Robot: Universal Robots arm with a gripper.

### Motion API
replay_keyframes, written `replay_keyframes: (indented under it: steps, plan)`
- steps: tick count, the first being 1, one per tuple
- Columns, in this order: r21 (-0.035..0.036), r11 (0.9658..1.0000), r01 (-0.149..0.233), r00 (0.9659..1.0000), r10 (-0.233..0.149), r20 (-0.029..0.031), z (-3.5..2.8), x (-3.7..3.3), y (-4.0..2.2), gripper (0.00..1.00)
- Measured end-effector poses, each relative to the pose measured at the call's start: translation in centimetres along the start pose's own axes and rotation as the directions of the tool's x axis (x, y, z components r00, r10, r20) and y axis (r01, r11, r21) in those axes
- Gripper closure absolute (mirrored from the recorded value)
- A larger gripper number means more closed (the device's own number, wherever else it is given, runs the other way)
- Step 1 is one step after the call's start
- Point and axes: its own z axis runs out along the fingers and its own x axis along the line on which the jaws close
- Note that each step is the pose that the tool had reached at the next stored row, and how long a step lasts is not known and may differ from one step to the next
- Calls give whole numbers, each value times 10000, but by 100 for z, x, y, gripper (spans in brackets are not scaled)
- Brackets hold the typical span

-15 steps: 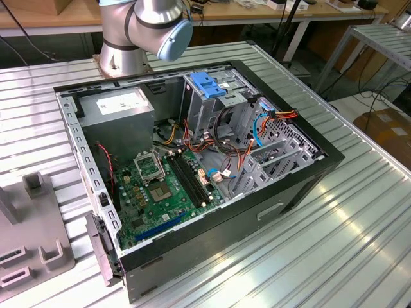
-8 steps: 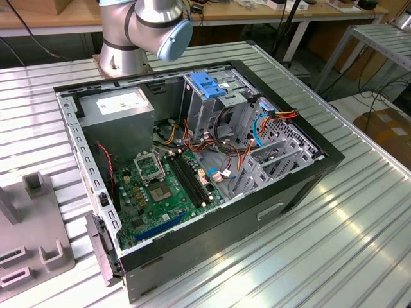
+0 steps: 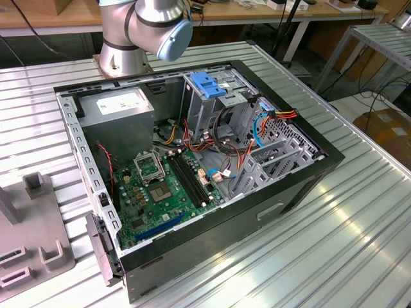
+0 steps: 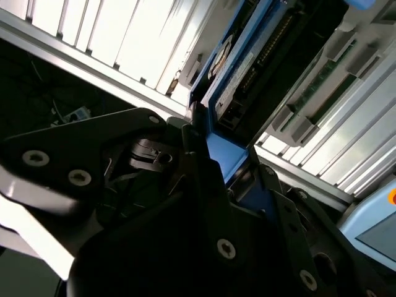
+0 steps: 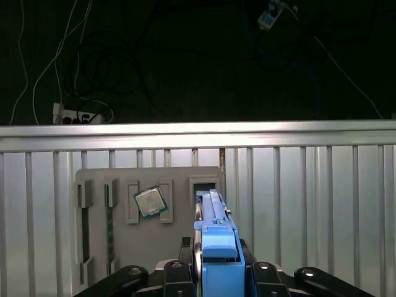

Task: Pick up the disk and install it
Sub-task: 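Pick up the disk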

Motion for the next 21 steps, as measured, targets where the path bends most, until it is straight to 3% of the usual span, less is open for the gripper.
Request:
replay_keyframes:
  steps: [8,12,21]
  plan:
    - [0,10000,0,10000,0,0,-268,-5,1,63]
    - [-1,10000,0,10000,0,-1,-445,-9,2,63]
    - [-1,10000,1,10000,-1,-1,-700,-14,3,63]
